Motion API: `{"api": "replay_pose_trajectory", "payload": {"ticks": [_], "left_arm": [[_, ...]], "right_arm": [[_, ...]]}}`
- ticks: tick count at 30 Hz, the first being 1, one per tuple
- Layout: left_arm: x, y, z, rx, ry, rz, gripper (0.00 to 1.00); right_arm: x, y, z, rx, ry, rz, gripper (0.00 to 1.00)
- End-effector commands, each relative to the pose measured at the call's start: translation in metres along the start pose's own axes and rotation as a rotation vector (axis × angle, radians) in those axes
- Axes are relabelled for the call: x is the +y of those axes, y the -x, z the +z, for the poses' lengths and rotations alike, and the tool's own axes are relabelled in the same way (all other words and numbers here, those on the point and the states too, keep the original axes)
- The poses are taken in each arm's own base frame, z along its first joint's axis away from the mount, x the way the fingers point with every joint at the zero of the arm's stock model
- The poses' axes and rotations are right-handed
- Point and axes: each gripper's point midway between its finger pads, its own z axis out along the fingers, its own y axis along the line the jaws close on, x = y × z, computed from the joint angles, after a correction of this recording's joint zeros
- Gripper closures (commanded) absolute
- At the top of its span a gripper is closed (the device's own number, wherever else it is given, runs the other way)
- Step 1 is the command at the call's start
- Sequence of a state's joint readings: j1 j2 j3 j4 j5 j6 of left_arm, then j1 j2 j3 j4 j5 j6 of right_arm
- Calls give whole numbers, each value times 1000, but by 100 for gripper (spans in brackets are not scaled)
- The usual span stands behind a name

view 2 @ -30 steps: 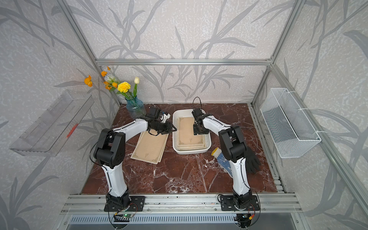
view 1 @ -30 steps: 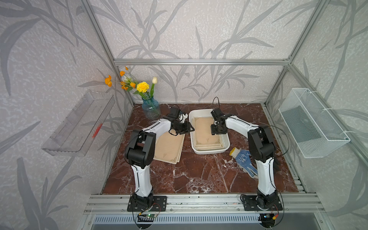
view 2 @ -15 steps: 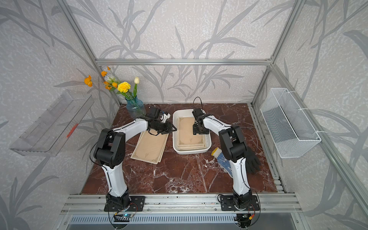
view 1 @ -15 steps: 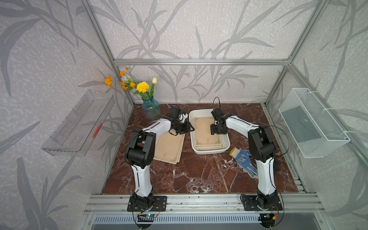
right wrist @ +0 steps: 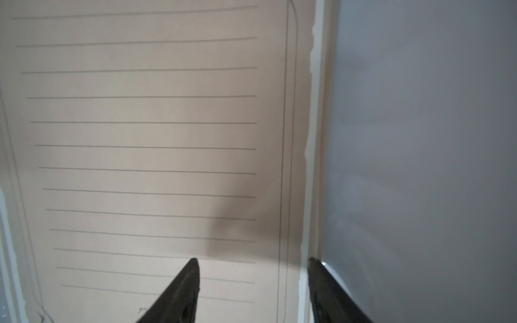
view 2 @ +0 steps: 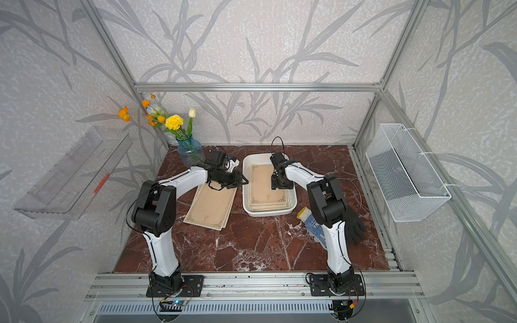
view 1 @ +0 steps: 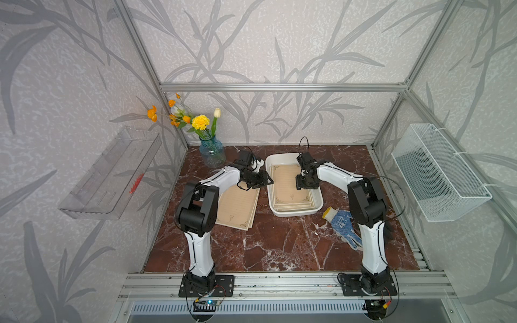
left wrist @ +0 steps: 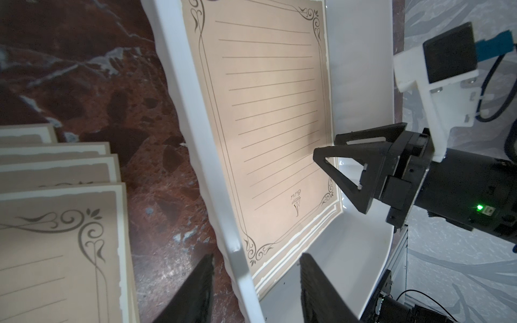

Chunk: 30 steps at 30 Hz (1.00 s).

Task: Take out the stationery paper from the storage box
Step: Pick up the stationery paper from the storage box.

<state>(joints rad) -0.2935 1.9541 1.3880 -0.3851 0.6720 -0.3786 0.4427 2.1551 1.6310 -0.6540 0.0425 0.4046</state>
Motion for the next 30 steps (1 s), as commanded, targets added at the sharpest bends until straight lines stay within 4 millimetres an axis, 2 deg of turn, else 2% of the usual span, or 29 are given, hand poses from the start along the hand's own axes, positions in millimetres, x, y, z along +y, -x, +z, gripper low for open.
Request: {"api": "replay_pose_trajectory", "payload": {"ticks": [1, 7, 14, 20, 30], "left_arm": [[-7, 3, 3, 10, -18, 3, 51], [-7, 2, 3, 11, -20, 3, 51], [-7, 2, 4, 12, -20, 2, 51], [-8, 1, 5, 15, -23, 2, 51], [-8, 1, 4, 14, -18, 8, 51]], "right_arm": [[-5, -2, 5, 11, -12, 22, 35], [-6, -4, 8, 19, -17, 28, 32], [-1, -2, 5, 16, 6, 31, 40], [2, 6, -13, -27, 13, 22, 46], [22, 22, -40, -123, 137, 22, 53]]}}
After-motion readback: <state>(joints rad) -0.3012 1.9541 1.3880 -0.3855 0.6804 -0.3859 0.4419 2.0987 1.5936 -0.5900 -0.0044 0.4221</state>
